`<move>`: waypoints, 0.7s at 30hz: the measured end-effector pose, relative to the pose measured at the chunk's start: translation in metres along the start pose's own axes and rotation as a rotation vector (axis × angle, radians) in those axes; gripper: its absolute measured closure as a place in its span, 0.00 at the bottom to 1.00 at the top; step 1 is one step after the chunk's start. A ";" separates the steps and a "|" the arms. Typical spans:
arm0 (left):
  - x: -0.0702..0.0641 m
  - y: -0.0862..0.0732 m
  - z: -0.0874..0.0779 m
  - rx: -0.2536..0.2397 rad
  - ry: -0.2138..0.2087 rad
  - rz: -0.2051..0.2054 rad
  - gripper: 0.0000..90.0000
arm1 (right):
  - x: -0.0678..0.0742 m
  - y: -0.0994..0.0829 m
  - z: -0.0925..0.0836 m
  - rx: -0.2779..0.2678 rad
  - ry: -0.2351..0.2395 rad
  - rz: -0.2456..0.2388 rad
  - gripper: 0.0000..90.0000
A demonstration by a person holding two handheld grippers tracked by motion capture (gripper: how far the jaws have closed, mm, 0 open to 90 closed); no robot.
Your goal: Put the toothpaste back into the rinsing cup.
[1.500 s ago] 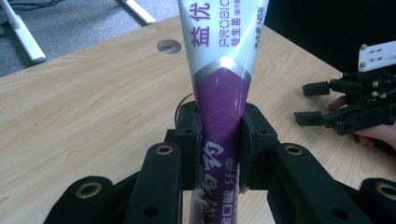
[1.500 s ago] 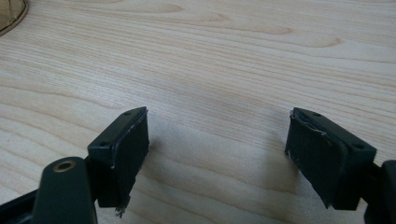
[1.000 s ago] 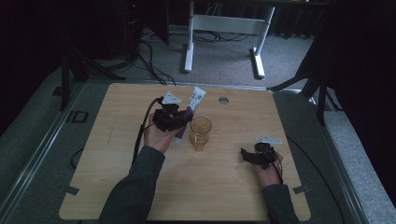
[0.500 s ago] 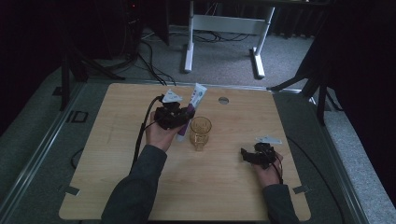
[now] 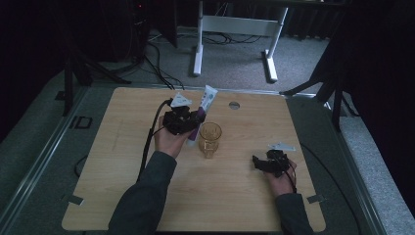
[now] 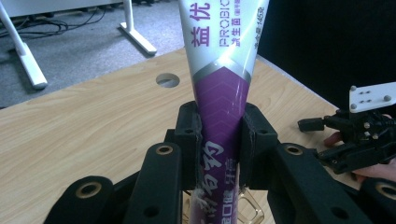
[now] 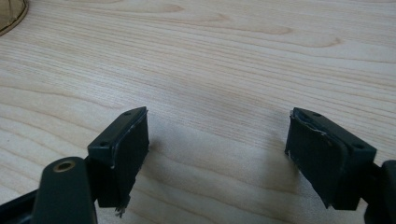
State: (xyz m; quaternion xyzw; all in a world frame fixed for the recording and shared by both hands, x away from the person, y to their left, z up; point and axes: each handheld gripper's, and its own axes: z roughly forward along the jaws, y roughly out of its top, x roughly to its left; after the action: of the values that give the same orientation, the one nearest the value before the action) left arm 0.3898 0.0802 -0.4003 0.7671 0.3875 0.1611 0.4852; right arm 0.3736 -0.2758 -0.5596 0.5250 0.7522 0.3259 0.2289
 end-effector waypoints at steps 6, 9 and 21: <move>-0.001 0.001 0.002 -0.018 0.000 -0.003 0.81 | 0.000 0.000 0.000 0.000 0.000 0.000 0.23; -0.001 0.001 0.003 -0.029 -0.001 -0.005 0.81 | 0.000 0.000 0.000 0.000 0.000 0.000 0.23; -0.002 0.001 0.009 -0.054 -0.002 -0.027 0.81 | 0.000 0.000 0.000 0.000 0.000 0.000 0.23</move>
State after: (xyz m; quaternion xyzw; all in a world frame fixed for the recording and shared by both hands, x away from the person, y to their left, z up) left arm 0.3952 0.0729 -0.4036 0.7484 0.3930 0.1643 0.5083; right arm 0.3736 -0.2757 -0.5596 0.5251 0.7521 0.3260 0.2288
